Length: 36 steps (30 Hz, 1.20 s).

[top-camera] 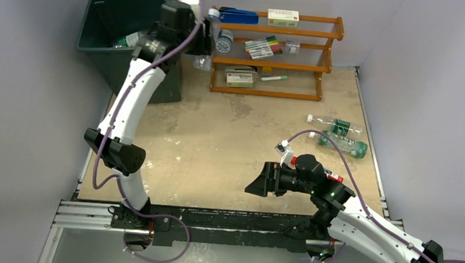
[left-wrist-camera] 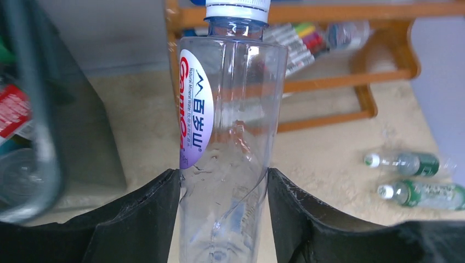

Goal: Put the plastic bottles in the bin
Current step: Place the plastic bottle in the trash bin.

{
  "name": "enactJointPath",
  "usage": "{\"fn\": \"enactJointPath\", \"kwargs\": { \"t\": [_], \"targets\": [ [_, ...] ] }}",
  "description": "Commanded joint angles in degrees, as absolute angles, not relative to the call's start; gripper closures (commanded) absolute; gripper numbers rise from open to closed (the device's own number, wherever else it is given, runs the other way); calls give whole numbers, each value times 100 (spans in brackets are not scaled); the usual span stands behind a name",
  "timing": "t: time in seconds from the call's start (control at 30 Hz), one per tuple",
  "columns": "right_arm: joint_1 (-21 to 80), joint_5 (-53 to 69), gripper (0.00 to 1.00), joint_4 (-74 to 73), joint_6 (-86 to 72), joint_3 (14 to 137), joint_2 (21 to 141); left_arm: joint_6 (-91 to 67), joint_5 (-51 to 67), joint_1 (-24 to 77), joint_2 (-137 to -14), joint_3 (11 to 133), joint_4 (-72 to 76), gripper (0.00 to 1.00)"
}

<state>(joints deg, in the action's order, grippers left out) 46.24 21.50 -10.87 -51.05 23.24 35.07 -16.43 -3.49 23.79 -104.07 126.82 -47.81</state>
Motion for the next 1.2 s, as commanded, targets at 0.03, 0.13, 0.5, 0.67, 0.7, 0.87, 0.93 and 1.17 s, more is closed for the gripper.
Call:
{"fn": "enactJointPath", "kwargs": {
  "t": [0.03,0.13,0.5,0.67,0.7,0.87,0.93,1.17],
  "targets": [
    [4658,2042,0,-973,-5117,2550,3502,-2376,643,1313,-10303,13162,-4309,43],
    [4658,2051,0,-975,-5137,2525,3475,-3160,1281,493,-10078,12780,-3486,43],
    [4658,2085,0,-899,-5157,2462,3505,-5466,2335,-855,-9916,11717,-773,43],
    [4658,2098,0,-853,-5133,2443,3552,-5229,2009,-974,-10068,11803,-1151,37],
    [4658,2097,0,-845,-5133,2438,3557,-5179,1951,-1009,-10101,11817,-1249,35],
    [4658,2126,0,-802,-5127,2417,3603,-4913,1605,-1147,-10266,12018,-2106,19],
    [4658,2136,0,-781,-5121,2416,3621,-4822,1429,-1205,-10189,11985,-2268,19],
    [4657,2125,0,-726,-5057,2523,3804,-4786,1811,-1102,-9822,12046,-2353,18]
  ]
}}
